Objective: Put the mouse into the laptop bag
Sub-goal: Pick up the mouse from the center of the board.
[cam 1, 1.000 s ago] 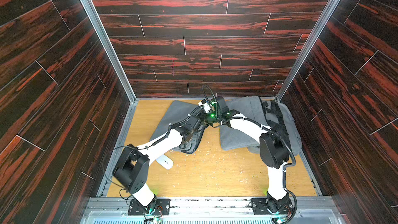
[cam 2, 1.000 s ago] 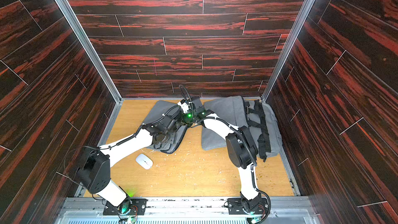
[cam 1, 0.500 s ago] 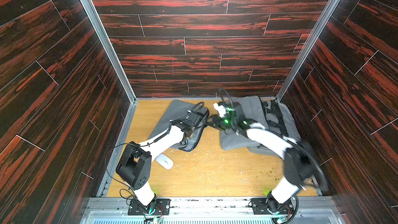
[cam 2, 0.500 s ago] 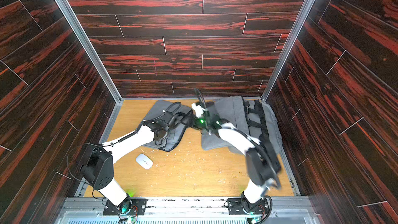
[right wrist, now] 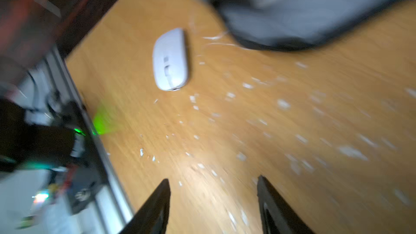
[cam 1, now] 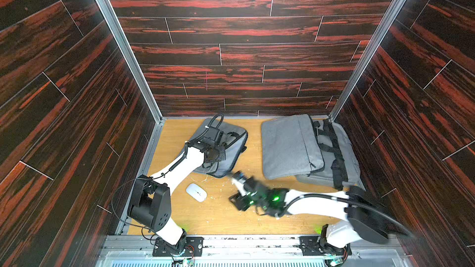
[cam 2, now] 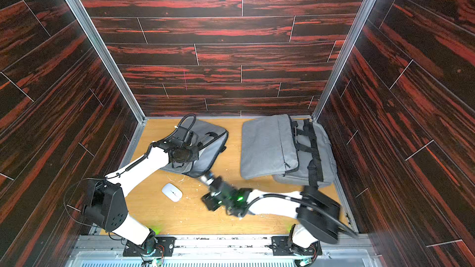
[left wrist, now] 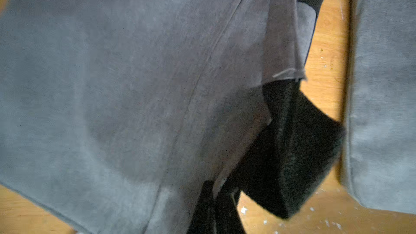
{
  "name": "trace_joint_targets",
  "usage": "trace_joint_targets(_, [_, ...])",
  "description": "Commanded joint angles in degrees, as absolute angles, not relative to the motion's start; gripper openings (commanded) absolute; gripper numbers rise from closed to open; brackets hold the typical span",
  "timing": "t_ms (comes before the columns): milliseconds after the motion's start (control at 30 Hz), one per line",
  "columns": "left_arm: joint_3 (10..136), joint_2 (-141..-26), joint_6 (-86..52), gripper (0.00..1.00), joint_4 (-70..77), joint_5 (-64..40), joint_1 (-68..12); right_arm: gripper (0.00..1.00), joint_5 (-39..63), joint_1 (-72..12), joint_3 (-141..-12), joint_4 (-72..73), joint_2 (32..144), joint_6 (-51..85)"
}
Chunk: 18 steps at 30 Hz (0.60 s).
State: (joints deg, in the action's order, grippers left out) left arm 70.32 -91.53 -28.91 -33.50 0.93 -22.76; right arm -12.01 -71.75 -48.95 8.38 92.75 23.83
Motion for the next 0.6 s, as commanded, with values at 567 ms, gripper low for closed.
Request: trace_joint_targets(567, [70.57, -88.56, -32.85, 0.00, -31.17, -9.71, -20.74, 0.73, -10.19, -74.32, -82.09, 8.30, 127.73, 13.61])
